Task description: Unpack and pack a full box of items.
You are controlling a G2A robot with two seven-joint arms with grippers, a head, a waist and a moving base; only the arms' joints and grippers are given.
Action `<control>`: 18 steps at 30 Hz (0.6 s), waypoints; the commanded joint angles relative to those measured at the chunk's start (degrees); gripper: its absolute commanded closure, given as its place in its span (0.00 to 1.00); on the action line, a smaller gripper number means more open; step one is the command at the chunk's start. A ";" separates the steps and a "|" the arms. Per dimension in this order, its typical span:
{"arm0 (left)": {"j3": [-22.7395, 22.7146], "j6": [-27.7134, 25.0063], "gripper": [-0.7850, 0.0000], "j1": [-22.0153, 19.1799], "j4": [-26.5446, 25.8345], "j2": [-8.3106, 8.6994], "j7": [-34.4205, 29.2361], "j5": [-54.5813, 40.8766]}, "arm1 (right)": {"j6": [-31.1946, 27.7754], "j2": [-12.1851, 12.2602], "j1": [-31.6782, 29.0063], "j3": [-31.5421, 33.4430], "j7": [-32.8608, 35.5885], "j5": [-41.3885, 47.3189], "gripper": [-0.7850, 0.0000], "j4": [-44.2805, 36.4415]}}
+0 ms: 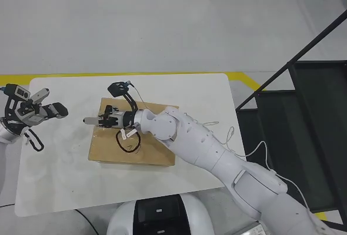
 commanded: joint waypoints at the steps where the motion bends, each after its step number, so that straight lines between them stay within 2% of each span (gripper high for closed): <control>1: 0.14 -0.01 0.00 -0.09 -0.17 -0.06 0.08 -0.04 | 0.09 1.18 -2.23 2.63 0.95 -0.06 0.00 -2.97; 5: 0.43 -0.82 0.00 -0.32 -0.27 -0.24 1.38 0.15 | 1.58 4.27 -9.24 9.42 3.92 -0.75 0.00 -11.70; 10: 0.61 -2.32 0.00 0.11 -0.35 -0.61 6.65 0.59 | 1.75 8.40 -22.47 22.15 5.19 -0.19 0.00 -25.25; 14: 0.62 -3.44 0.00 0.74 -0.43 -1.00 13.21 1.24 | 0.44 10.74 -32.75 32.63 3.74 -0.32 0.00 -34.92; 18: 0.97 -2.37 0.00 0.91 -0.64 -1.33 16.49 1.20 | 0.29 11.96 -39.70 40.57 0.64 0.06 0.00 -40.29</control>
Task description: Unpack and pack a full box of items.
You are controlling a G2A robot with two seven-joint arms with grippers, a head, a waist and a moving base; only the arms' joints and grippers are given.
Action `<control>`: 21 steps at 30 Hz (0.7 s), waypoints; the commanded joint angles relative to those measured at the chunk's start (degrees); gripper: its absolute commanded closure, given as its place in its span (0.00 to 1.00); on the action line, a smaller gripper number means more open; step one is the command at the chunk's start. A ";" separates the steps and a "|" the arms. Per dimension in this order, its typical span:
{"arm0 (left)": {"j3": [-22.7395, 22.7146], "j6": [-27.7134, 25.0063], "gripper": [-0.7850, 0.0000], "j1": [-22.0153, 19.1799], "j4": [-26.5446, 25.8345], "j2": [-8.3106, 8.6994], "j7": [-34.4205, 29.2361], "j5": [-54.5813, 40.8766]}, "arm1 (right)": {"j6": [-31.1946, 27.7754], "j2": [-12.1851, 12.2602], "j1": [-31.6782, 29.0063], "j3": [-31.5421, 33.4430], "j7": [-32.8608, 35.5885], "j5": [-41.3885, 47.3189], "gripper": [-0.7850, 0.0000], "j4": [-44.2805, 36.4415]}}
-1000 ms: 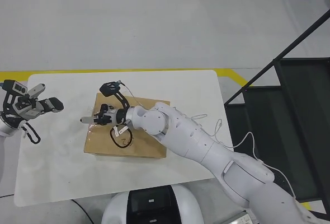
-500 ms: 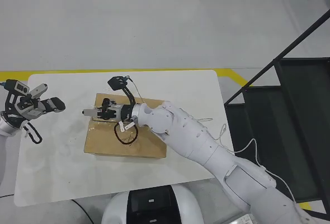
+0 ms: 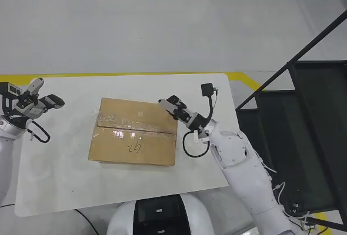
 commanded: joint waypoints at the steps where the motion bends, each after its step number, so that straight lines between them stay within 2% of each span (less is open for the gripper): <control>1: 0.39 0.57 0.00 -0.07 -0.20 -0.15 0.79 0.20 | 0.09 0.39 -2.58 3.39 -1.16 0.26 0.00 -1.77; 5: 0.94 0.85 0.00 -0.32 -0.44 -0.34 1.26 0.63 | 0.03 0.81 -4.52 6.09 -1.73 0.77 0.00 -3.49; 21: 0.94 0.85 0.00 -0.32 -0.44 -0.34 1.26 0.63 | 0.03 0.81 -4.52 6.09 -1.73 0.77 0.00 -3.49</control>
